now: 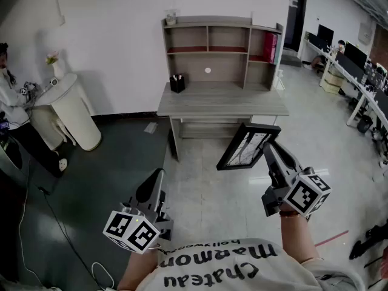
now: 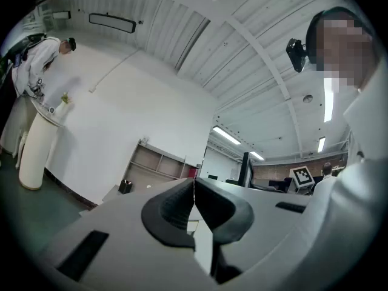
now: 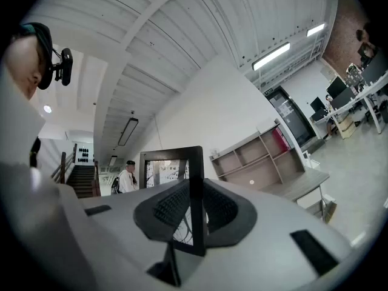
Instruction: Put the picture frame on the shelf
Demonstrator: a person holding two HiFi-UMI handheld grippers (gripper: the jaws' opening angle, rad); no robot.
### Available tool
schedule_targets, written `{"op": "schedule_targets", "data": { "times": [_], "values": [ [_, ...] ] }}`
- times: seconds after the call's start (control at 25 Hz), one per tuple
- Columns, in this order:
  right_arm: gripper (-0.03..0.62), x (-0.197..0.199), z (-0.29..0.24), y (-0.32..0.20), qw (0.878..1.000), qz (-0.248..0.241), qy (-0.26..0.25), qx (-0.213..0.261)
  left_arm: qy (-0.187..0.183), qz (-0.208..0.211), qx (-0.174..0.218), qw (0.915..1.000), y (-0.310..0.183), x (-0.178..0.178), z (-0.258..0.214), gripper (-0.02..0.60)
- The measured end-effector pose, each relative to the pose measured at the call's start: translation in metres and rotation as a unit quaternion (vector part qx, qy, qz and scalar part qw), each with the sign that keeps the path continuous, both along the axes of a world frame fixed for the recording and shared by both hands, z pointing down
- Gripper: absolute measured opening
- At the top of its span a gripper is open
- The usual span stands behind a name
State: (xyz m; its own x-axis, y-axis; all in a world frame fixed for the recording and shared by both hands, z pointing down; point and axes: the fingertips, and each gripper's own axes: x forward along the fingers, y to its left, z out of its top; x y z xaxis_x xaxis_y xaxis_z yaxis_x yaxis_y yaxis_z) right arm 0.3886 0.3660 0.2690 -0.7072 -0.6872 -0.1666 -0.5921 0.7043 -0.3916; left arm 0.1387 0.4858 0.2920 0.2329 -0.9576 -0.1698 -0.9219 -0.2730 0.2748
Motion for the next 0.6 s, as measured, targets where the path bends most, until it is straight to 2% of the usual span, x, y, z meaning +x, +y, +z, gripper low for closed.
{"op": "schedule_targets", "data": {
  "times": [0.36, 0.6],
  "values": [
    [0.074, 0.016, 0.000, -0.006, 1.000, -0.006, -0.003, 0.002, -0.002, -0.008, -0.001, 1.0000, -0.001, 0.015, -0.002, 0.017],
    [0.072, 0.031, 0.003, -0.019, 1.000, -0.019, 0.006, 0.015, 0.001, -0.010, -0.002, 0.9999, -0.011, 0.038, 0.007, 0.017]
  ]
}}
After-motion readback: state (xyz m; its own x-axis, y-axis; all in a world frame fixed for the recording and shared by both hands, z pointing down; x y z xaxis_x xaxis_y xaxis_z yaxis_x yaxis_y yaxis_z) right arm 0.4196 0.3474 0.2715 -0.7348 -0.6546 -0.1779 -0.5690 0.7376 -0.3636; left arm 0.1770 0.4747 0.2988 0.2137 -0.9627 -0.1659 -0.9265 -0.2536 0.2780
